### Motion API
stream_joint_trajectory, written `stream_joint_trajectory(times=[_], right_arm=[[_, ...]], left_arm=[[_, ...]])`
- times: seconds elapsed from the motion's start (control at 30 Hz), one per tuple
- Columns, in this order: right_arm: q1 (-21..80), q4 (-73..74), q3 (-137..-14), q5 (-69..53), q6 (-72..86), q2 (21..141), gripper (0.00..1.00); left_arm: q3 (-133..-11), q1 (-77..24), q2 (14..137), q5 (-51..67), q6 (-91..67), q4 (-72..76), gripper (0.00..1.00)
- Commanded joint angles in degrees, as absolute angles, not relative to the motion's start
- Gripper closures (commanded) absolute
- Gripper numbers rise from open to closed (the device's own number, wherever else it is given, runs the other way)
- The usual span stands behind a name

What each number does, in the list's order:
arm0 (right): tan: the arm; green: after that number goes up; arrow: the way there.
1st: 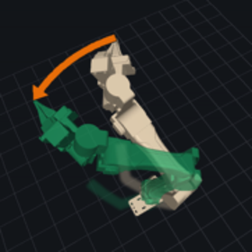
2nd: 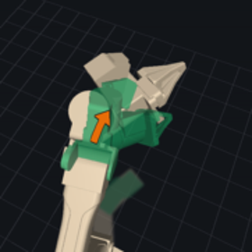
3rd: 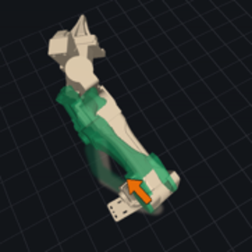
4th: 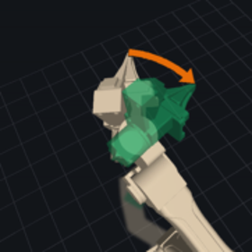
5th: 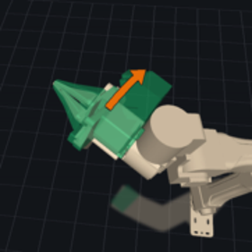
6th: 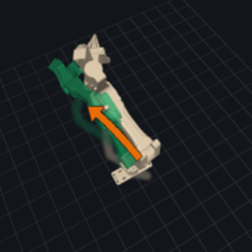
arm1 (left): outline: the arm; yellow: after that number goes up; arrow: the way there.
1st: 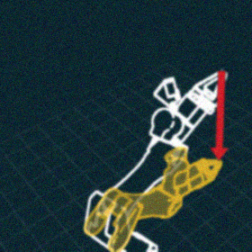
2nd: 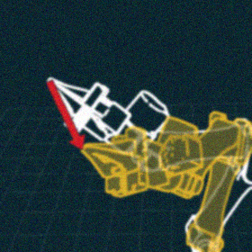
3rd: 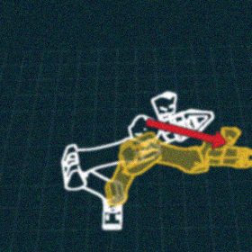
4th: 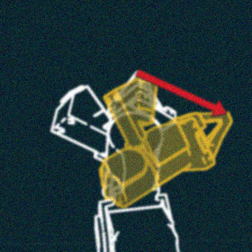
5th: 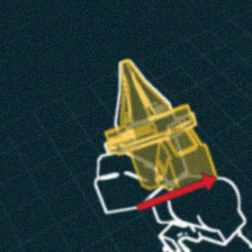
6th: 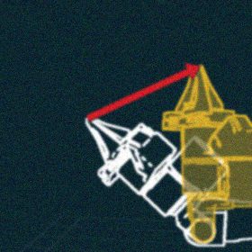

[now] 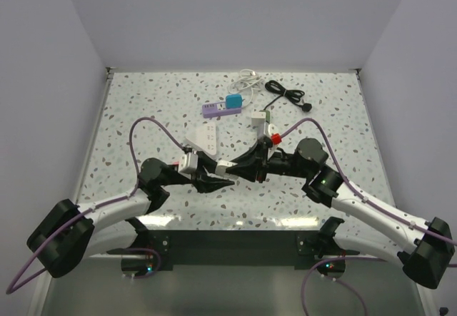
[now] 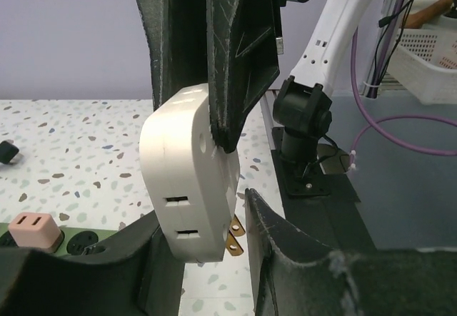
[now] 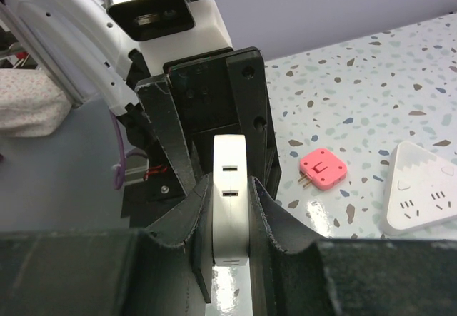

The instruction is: Insert the plug

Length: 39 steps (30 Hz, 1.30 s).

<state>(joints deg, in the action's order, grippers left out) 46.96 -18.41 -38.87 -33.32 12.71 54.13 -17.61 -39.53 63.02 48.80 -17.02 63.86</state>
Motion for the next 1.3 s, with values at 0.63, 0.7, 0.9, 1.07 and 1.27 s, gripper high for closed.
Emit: stream_joint_trajectory(times=[0.63, 0.7, 0.9, 1.07, 1.27], right_arm=[[47.02, -18.21, -40.16, -25.79, 11.52, 53.26, 1.0], [47.02, -16.71, -41.56, -22.17, 10.29, 51.86, 1.0], [47.02, -13.88, -44.47, -5.56, 10.54, 50.27, 1.0], [47.02, -16.52, -46.4, 4.55, 14.66, 56.67, 1.0], [47.11, -22.32, -50.26, 11.94, 18.98, 71.08, 1.0]], left_arm=[[-19.34, -40.34, 61.97, 48.96, -13.63, 60.14, 0.17], [-18.64, -40.34, 61.53, 46.68, -12.66, 57.32, 0.12], [-15.92, -40.25, 55.13, 30.44, -7.04, 43.27, 0.0], [-14.06, -39.99, 51.51, 4.48, -8.96, 38.33, 0.0], [-16.87, -34.29, 56.24, -10.2, -13.53, 34.45, 0.0]])
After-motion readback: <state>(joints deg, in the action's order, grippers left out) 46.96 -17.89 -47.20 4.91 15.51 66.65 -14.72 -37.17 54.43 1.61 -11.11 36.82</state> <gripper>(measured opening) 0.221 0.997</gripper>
